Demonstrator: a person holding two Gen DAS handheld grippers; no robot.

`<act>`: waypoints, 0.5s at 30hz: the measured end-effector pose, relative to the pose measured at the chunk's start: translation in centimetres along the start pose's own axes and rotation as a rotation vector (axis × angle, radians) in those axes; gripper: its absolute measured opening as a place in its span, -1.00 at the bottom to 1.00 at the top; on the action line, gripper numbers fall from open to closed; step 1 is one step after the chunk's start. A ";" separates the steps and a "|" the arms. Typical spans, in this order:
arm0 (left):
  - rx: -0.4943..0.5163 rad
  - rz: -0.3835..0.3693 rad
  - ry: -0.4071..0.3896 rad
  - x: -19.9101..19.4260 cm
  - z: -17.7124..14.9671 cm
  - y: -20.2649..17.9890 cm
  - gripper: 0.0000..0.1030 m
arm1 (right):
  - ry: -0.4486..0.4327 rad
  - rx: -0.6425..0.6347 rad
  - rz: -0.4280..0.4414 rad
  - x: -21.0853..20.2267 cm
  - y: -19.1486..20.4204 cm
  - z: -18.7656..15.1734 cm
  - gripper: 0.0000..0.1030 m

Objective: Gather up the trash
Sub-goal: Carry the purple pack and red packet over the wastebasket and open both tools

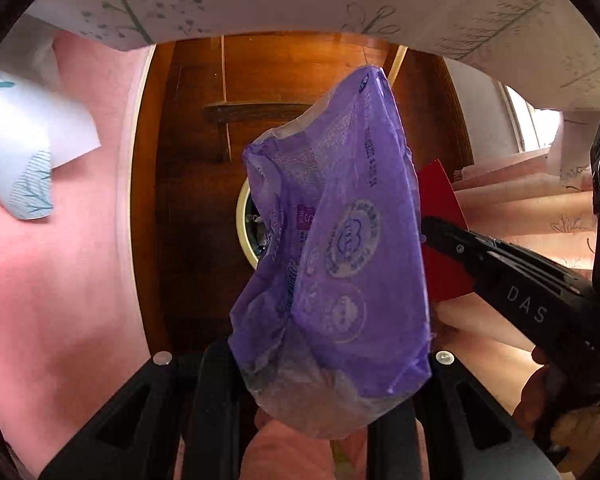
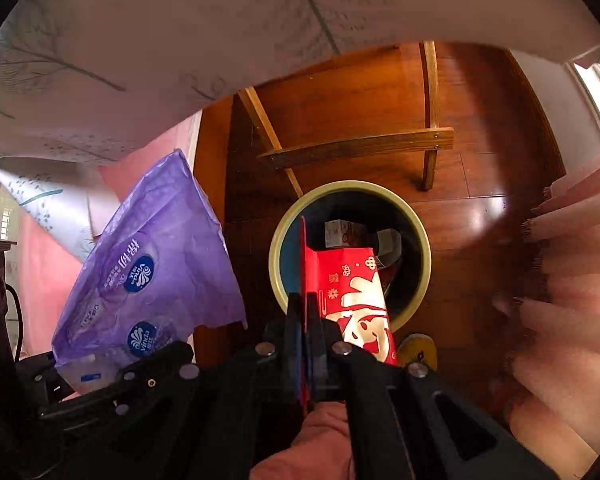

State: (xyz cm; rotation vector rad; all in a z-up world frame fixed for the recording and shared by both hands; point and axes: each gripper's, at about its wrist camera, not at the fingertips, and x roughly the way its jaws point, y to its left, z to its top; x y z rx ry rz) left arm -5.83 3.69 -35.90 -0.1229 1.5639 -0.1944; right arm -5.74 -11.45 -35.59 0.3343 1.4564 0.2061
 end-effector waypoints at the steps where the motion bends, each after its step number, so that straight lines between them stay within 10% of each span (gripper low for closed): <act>1: -0.007 0.002 -0.006 1.2 0.3 0.0 -0.61 | -0.002 0.016 0.006 1.3 -0.7 0.0 -0.96; 7: 0.023 0.044 -0.032 6.5 1.1 -0.2 -0.36 | 0.008 0.109 0.050 7.2 -3.2 0.5 -0.88; 11: 0.026 0.090 -0.033 7.6 1.3 0.1 0.65 | 0.025 0.129 0.053 8.4 -4.0 0.9 0.02; 15: -0.004 0.124 -0.056 6.7 1.2 0.4 0.79 | 0.006 0.104 0.045 7.6 -4.1 1.3 0.10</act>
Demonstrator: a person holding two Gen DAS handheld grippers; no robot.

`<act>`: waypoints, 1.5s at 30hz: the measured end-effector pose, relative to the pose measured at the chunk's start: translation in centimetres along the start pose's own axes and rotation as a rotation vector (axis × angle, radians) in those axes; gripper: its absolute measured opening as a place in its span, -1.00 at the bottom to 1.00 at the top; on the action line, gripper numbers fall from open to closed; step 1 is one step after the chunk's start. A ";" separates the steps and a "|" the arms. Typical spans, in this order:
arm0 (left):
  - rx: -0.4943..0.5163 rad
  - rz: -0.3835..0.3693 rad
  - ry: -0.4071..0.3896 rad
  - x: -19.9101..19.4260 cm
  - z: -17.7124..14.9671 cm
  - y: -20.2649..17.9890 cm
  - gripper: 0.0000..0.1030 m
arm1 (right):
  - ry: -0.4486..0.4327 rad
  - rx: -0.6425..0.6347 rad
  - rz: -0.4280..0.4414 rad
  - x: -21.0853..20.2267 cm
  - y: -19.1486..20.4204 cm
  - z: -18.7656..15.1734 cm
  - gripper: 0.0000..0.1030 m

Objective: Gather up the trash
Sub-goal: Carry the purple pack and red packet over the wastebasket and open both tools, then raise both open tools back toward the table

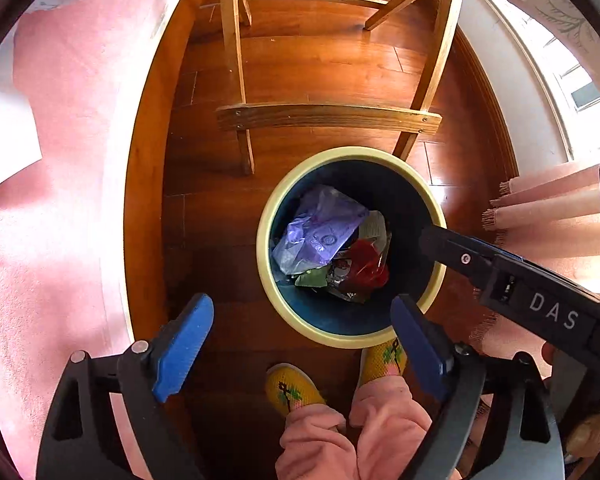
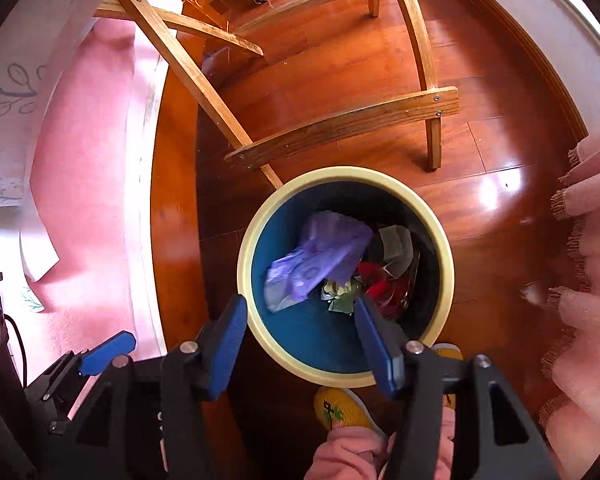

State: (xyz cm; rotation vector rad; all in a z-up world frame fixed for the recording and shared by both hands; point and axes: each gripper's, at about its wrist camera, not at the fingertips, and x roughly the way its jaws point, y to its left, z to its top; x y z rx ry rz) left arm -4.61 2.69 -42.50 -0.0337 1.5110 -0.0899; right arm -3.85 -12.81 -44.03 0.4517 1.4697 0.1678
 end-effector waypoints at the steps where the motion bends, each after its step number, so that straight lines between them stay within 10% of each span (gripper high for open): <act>1: -0.011 0.006 -0.008 0.1 0.3 0.4 0.80 | -0.002 -0.003 -0.009 -0.1 -0.1 0.2 0.10; 17: -0.140 0.076 -0.120 -11.1 0.8 3.5 0.82 | -0.045 -0.005 -0.049 -9.8 1.2 0.4 0.26; 31: -0.062 0.048 -0.287 -28.5 0.8 2.7 0.82 | -0.107 -0.071 -0.040 -23.8 7.7 -0.7 0.29; 45: 0.083 0.074 -0.575 -43.0 2.8 3.9 0.92 | -0.356 -0.130 -0.048 -36.4 13.7 1.7 0.30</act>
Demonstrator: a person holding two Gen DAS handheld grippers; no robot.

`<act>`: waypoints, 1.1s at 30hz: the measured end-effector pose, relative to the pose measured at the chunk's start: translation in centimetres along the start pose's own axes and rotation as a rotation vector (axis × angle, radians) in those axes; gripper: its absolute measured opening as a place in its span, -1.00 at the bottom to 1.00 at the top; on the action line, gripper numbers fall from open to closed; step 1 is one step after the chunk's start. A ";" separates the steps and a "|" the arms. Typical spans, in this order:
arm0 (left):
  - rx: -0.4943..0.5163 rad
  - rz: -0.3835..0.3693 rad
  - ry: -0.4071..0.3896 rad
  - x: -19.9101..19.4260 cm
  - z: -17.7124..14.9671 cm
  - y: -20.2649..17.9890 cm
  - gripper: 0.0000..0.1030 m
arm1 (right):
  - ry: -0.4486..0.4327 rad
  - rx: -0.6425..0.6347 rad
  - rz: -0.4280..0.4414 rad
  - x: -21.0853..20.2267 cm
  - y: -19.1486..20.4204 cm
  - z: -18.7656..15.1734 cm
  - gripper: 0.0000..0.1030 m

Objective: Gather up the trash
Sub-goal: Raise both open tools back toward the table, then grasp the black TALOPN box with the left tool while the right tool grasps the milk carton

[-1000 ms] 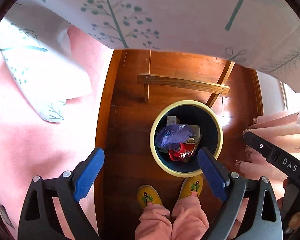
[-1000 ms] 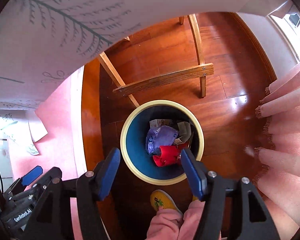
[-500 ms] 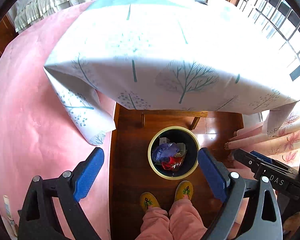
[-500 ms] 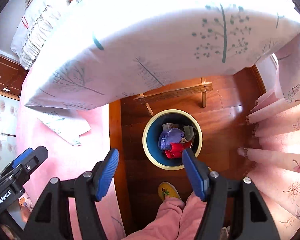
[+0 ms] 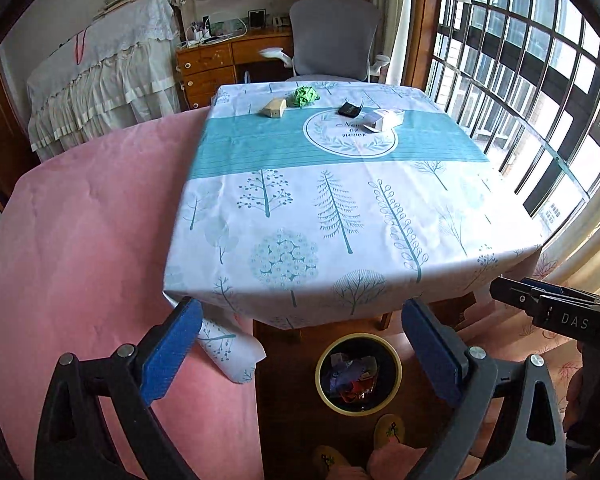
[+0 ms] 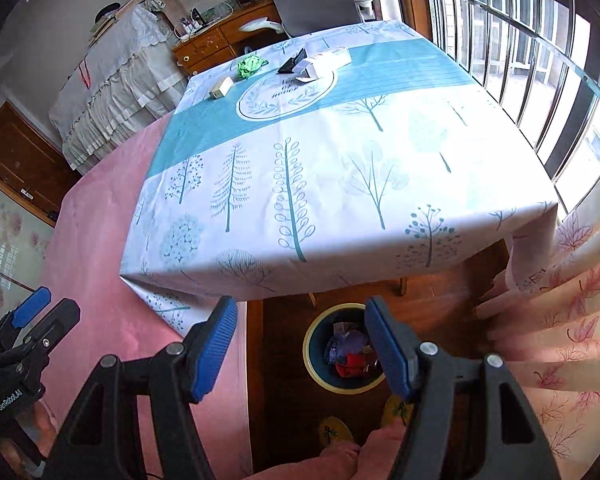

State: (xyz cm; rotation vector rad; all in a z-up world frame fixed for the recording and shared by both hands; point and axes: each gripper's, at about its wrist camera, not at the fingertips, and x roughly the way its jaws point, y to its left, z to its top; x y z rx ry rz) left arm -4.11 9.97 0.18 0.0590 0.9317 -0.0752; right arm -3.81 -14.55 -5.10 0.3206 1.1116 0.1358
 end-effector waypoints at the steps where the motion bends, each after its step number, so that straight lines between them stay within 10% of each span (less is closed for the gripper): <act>1: 0.003 0.003 -0.017 -0.2 0.6 0.2 0.92 | -0.014 0.001 -0.004 -0.3 0.3 0.6 0.30; 15: 0.023 0.055 -0.124 1.1 10.1 0.8 0.98 | -0.085 -0.020 -0.031 1.0 1.3 11.5 0.30; 33: -0.116 0.170 0.065 21.9 27.0 -5.3 0.98 | 0.145 0.115 0.036 19.6 -6.6 35.0 0.42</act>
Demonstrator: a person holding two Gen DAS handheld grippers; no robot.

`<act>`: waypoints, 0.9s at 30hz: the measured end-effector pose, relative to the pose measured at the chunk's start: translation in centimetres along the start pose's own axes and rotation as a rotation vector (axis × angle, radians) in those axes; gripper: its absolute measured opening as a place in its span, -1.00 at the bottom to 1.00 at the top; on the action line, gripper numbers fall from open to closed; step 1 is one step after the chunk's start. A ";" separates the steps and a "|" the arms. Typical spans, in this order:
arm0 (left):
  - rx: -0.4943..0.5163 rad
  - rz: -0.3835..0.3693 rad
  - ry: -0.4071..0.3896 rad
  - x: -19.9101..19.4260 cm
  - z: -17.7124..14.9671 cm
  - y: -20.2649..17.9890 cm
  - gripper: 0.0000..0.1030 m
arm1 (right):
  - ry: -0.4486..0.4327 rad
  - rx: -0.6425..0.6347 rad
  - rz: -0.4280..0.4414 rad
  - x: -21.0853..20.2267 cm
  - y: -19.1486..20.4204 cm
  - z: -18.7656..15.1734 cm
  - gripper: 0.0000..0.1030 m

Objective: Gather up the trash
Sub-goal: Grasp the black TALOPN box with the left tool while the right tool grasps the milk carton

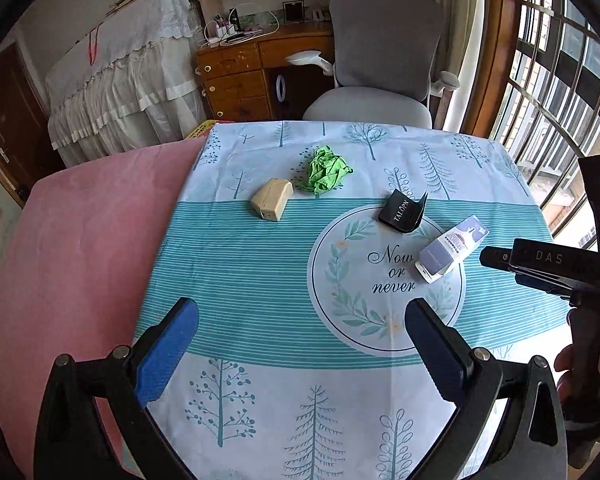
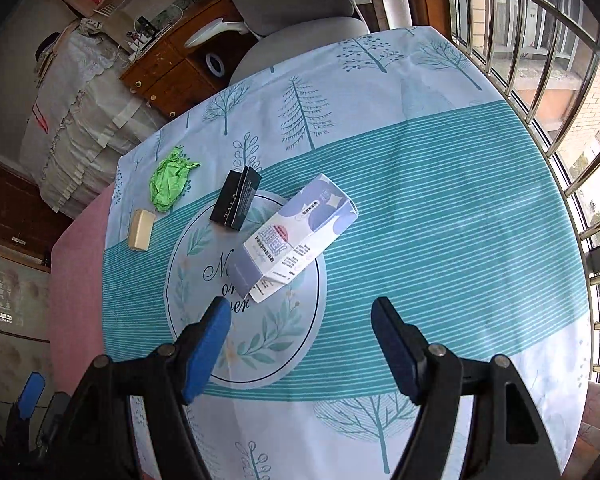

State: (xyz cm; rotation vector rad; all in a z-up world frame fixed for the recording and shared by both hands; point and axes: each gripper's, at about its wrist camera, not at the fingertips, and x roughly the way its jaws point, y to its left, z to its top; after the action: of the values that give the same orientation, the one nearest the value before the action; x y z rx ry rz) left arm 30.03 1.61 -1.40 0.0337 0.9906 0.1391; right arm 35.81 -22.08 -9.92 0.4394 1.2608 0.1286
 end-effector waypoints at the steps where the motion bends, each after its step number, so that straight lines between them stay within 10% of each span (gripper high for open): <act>1: -0.003 0.004 0.012 0.9 0.5 -0.6 0.98 | 0.020 0.014 0.008 1.0 -0.1 1.1 0.42; 11: 0.007 0.047 0.101 6.4 3.6 -3.9 0.98 | 0.115 0.060 -0.017 7.5 0.5 6.6 0.46; 16: 0.027 0.037 0.125 8.1 5.0 -5.2 0.98 | 0.105 -0.127 -0.067 7.8 2.0 7.2 -0.12; 27: 0.114 -0.157 0.296 15.7 8.7 -10.2 0.98 | 0.092 -0.118 0.037 5.9 -2.9 9.8 -0.30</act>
State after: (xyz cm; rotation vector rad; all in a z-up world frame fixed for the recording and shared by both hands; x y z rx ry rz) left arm 46.80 -6.13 -10.66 0.0400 1.2920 -0.0584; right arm 46.45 -25.26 -14.02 0.3581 1.3276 0.2557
